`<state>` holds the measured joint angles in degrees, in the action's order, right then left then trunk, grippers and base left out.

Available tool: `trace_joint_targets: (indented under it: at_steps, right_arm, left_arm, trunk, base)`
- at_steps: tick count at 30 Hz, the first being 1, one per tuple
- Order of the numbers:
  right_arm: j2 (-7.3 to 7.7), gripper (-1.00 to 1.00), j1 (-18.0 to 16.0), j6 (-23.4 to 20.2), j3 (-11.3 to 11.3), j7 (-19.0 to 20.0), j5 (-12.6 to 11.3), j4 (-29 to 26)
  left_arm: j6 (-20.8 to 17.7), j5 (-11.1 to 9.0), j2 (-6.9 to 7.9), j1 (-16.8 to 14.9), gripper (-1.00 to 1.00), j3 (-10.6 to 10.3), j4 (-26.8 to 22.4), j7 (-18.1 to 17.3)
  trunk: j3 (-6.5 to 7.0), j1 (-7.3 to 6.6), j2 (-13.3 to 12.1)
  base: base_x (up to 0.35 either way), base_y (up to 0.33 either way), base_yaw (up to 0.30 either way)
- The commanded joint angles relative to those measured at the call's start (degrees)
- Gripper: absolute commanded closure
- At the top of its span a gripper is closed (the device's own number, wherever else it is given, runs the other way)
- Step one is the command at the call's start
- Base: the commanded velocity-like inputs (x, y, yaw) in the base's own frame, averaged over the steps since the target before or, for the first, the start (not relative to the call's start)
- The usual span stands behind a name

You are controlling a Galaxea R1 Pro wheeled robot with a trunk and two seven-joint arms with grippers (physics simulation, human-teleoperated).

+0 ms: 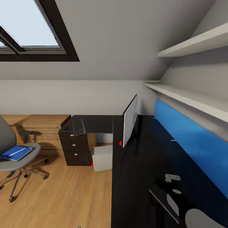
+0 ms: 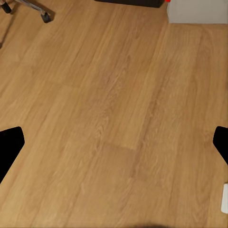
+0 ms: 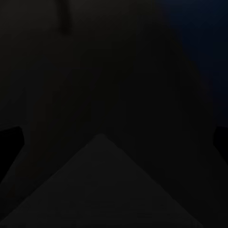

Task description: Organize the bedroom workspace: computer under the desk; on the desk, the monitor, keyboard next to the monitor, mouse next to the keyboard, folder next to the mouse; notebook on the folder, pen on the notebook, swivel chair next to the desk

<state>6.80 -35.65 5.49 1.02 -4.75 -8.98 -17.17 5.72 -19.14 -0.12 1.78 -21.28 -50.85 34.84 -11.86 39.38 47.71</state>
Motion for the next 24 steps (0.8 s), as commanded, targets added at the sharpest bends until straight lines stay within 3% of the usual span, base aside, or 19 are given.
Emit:
trace_joint_targets:
  at_steps: [1, 24]
  right_arm:
    - [0.00, -1.00, -0.04, 0.22, 0.12, -0.07, -0.51, 0.04]
    - [-0.03, -1.00, -0.04, 0.05, 0.12, -0.08, -0.51, 0.04]
  left_arm:
    - [0.43, -0.61, 0.03, -0.02, -1.00, -0.17, -0.02, 0.19]
    - [0.48, -0.63, 0.03, -0.02, -1.00, -0.16, 0.05, 0.24]
  trunk:
    - [-0.25, 0.24, 0.47]
    - [-4.38, 5.29, 9.70]
  base:
    - [0.000, 0.000, 0.000]
    - [0.000, 0.000, 0.000]
